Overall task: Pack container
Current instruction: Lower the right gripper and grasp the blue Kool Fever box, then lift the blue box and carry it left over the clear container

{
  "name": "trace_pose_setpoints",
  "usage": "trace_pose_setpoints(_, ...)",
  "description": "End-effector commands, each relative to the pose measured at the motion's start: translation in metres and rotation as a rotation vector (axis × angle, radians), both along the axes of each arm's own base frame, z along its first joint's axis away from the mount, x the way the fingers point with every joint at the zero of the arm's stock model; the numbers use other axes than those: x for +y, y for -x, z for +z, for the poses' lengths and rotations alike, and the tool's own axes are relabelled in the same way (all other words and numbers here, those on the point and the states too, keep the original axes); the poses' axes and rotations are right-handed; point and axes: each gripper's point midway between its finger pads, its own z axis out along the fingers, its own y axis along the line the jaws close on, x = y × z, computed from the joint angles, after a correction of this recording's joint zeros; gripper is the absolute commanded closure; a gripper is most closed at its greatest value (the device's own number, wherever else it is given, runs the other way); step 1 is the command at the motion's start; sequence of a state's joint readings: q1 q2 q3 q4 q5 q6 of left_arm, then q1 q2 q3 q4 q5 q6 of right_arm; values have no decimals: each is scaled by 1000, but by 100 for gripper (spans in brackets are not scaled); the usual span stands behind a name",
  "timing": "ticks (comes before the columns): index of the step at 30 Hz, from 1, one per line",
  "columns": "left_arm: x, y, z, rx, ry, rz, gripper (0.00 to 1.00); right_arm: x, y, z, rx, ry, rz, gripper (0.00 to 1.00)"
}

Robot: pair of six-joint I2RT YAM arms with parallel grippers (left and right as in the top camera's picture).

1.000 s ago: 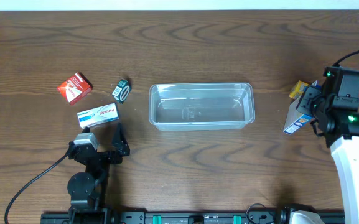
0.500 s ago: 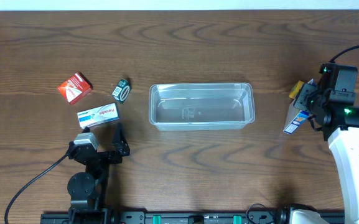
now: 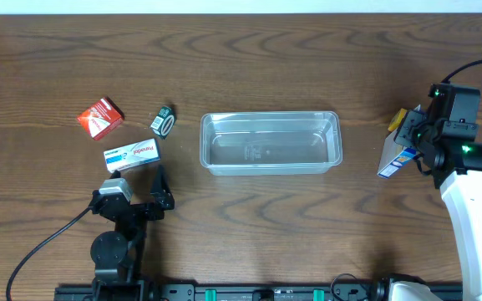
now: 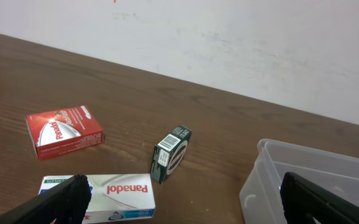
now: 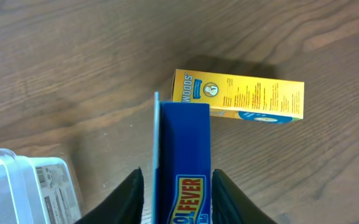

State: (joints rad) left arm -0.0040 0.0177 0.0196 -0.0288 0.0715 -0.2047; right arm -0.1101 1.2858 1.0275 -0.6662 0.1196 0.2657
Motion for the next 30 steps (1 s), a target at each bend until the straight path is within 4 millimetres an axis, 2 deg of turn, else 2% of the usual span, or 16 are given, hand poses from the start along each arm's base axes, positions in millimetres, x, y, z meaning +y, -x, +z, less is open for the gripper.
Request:
trace_pose_setpoints(1, -3, 1, -16, 51, -12, -17, 2, -2, -3, 4, -13, 6, 7, 64)
trace_pose_setpoints(5, -3, 1, -16, 51, -12, -17, 2, -1, -4, 4, -17, 4, 9, 67)
trace_pose_setpoints(9, -3, 1, -16, 51, -12, -17, 2, 1, -5, 5, -21, -1, 22, 75)
trace_pose_setpoints(16, -3, 1, -16, 51, -12, -17, 2, 1, -6, 5, -26, -3, 24, 99)
trace_pose_setpoints(30, -3, 1, -16, 51, -12, -17, 2, 8, -10, 7, -37, -13, 74, 99)
